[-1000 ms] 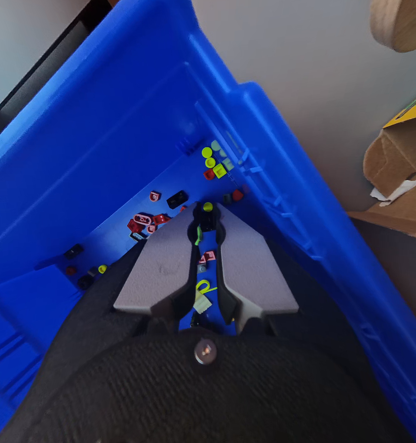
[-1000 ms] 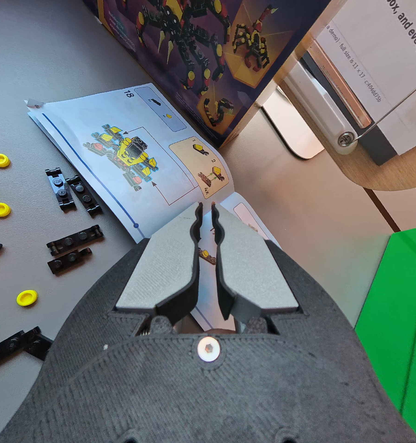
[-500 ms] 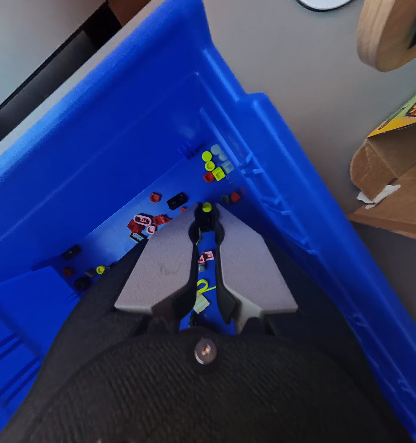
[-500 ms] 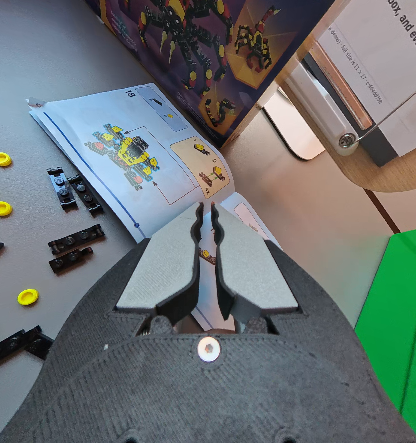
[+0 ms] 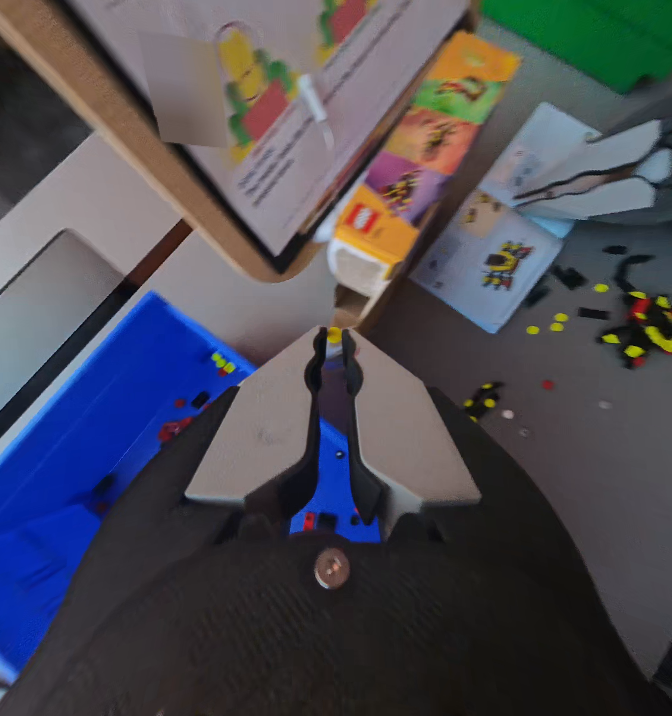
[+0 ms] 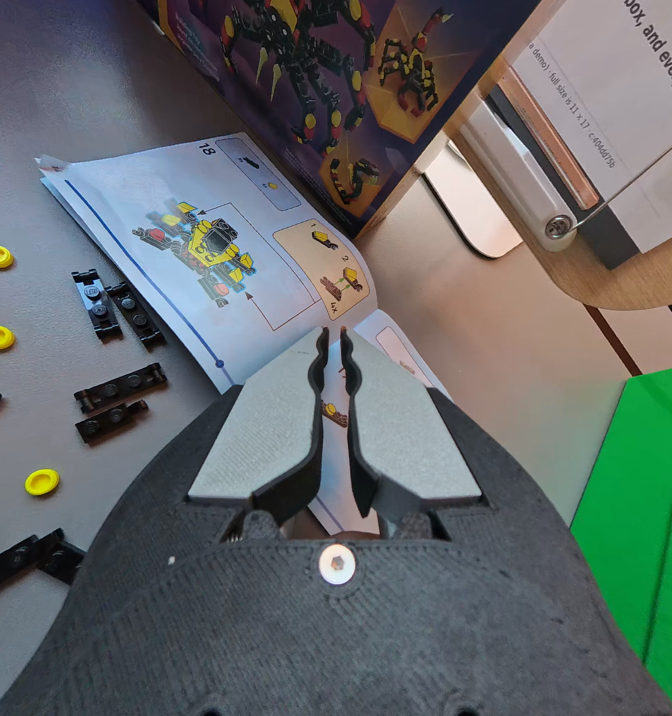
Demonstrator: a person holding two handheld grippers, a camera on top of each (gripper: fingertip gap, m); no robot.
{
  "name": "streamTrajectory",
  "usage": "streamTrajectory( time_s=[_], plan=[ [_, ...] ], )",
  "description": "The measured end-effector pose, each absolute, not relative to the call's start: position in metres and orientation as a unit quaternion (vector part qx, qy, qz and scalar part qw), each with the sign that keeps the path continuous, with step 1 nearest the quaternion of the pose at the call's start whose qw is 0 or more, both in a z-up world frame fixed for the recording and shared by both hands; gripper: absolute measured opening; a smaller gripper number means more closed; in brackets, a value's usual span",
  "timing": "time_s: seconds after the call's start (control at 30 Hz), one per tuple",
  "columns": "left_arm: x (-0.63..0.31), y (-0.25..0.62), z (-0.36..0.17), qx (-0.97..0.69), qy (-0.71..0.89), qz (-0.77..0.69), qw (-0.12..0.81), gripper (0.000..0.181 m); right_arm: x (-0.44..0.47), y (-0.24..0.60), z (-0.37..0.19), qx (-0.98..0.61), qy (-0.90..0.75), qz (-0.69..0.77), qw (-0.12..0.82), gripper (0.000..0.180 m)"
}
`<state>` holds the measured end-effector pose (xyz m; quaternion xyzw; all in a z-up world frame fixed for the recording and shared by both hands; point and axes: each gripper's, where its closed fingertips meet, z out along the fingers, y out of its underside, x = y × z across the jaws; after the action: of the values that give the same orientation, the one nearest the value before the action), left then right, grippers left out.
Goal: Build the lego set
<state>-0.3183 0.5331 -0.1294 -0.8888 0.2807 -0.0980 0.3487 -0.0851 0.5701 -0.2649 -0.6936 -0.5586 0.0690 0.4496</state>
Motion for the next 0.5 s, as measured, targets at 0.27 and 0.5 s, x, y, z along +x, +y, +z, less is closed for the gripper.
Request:
streamTrajectory(
  time_s=[0.27,0.5],
  plan=[
    [-0.168,0.468,-0.152,-0.808,0.484,-0.179,0.285,0.005,-0.083,0.570,-0.260,-0.692,-0.555,0.084,0.454,0.003],
    [-0.123,0.446,-0.227,-0.809,0.525,-0.204,0.169,0.004,-0.086,0.567,-0.254,-0.687,-0.554,0.099,0.460,0.003]
  ],
)
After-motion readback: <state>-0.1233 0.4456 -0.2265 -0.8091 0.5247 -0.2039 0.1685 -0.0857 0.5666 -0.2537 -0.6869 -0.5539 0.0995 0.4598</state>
